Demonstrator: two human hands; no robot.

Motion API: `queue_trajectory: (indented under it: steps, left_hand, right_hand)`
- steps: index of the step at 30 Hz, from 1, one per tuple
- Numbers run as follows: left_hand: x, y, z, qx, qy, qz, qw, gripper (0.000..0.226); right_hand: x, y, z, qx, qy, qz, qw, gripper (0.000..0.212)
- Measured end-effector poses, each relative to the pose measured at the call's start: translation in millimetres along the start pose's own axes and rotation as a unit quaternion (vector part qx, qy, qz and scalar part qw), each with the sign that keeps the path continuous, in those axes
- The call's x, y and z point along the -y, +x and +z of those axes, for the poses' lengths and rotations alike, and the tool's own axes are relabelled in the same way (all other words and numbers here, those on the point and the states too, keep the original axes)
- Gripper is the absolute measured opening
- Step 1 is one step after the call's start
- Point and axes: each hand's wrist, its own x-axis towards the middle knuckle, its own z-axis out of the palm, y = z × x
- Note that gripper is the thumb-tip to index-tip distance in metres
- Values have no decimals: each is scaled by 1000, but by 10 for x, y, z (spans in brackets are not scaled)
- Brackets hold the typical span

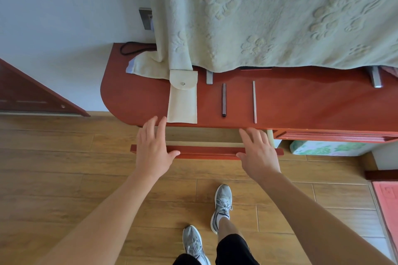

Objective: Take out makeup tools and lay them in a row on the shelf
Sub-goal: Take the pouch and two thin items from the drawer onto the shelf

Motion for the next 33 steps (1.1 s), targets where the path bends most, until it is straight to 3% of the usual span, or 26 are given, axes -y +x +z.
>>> queue_trajectory:
  steps: [3,7,12,24,33]
  left_hand:
    - [109,133,-4,58,47,-2,997,126]
    - [224,256,-16,114,53,22,992,126]
    - [251,262,-27,98,40,29,994,123]
    - [267,433,161,-57,-5,30,998,78]
    - [268,607,218,-116,53,78,989,48]
  right_hand:
    - [-4,123,-36,43,-52,-53,996,93]
    - [-59,265,-51,93,-80,-66,990,93]
    - [-99,289,-36,89,-88,-75,989,90]
    - [-151,481,246,-155,20,-97,983,43]
    - [-157,656,387,-247,21,-107,963,21]
